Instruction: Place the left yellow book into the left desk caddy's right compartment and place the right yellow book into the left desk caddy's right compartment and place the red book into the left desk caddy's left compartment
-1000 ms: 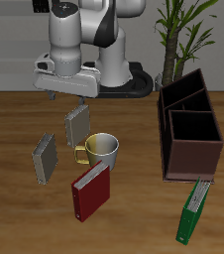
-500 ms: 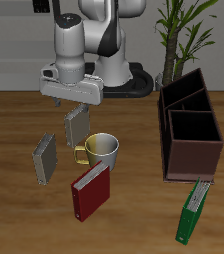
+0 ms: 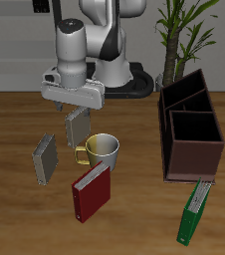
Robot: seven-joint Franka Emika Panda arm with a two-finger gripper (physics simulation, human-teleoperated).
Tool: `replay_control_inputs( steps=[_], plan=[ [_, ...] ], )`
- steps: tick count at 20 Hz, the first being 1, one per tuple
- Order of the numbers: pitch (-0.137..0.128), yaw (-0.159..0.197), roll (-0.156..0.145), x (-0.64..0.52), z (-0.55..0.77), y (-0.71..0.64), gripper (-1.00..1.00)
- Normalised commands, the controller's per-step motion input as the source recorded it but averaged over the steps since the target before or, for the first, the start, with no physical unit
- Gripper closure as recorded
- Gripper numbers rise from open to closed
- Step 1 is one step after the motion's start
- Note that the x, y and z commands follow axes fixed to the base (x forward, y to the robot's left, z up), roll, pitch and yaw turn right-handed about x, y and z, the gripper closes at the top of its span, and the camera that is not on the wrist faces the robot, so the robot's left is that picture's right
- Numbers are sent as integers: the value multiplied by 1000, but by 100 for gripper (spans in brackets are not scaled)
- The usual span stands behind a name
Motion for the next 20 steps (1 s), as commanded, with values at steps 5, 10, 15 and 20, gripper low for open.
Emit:
replay_control_inputs(
  steps=[5, 10, 15, 20],
  plan=[
    [-15, -38, -6, -79, -116, -70, -100],
    [7, -27, 1, -24, -215, -48, -100],
    [27, -19, 8, 6, -316, -14, -100],
    [11, -17, 12, -13, -282, -59, 100]
  ],
)
